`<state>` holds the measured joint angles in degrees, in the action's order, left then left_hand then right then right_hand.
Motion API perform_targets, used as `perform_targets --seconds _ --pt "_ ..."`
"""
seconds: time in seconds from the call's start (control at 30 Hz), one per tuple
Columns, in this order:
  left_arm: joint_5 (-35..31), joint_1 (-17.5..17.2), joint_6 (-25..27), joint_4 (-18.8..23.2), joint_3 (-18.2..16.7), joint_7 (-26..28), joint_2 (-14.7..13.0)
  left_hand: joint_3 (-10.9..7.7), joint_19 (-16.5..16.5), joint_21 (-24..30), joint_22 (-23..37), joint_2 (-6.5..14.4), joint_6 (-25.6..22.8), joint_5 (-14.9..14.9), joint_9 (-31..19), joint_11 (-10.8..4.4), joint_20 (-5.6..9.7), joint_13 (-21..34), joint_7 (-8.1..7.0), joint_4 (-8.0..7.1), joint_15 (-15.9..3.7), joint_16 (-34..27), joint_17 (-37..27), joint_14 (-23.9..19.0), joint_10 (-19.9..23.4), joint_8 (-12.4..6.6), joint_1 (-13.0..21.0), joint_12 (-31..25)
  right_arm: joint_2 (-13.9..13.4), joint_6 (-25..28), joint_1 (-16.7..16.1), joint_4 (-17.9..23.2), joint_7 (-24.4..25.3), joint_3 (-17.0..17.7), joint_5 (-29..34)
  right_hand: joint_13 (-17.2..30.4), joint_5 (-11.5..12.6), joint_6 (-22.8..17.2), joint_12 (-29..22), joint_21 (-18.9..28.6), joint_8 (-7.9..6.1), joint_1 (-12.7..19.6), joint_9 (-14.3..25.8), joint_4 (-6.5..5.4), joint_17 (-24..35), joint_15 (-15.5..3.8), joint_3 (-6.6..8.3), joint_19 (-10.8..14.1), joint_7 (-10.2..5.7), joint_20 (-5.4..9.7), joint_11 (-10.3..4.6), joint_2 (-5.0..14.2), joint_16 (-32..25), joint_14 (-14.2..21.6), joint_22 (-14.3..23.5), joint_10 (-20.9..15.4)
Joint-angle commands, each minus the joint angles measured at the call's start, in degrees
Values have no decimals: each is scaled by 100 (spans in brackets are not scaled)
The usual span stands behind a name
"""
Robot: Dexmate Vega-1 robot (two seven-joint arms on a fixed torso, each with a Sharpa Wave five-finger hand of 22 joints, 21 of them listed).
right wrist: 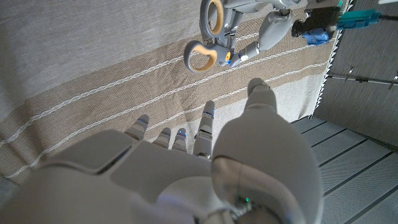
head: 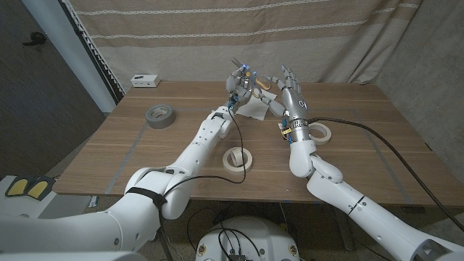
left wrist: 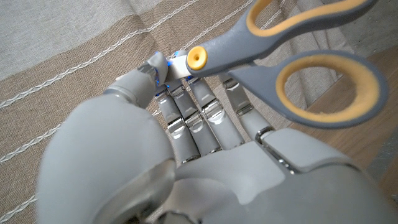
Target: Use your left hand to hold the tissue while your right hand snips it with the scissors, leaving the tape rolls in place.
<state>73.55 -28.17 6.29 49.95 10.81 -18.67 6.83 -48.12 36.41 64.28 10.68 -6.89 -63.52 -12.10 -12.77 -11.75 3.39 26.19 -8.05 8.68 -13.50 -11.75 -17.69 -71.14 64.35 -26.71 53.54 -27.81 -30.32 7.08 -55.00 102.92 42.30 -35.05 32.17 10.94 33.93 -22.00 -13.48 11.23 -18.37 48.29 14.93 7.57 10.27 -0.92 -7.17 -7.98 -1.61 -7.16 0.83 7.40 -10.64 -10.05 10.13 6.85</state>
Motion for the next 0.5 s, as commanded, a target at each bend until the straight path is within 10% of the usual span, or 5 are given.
perform_targets --seconds 0.03,0.5 --pt "48 13 72 -13 -5 -18 51 -51 -31 18 4 55 -64 -24 -16 -11 620 14 -7 -55 -14 -43 -15 -26 101 -23 21 -44 -27 173 26 -42 11 -70 36 3 50 -100 15 40 -59 74 29 -30 12 21 -34 44 -20 4 11 -12 -23 -126 20 -10" --pt "51 26 156 -38 33 -48 98 -61 -29 14 -3 45 -85 -27 -5 -9 608 -2 2 -54 -16 -41 -14 -27 117 -21 22 -40 14 404 76 -156 177 -116 105 3 68 -180 8 37 -102 88 61 -41 12 9 -42 55 -30 4 9 -2 -20 -112 21 -43"
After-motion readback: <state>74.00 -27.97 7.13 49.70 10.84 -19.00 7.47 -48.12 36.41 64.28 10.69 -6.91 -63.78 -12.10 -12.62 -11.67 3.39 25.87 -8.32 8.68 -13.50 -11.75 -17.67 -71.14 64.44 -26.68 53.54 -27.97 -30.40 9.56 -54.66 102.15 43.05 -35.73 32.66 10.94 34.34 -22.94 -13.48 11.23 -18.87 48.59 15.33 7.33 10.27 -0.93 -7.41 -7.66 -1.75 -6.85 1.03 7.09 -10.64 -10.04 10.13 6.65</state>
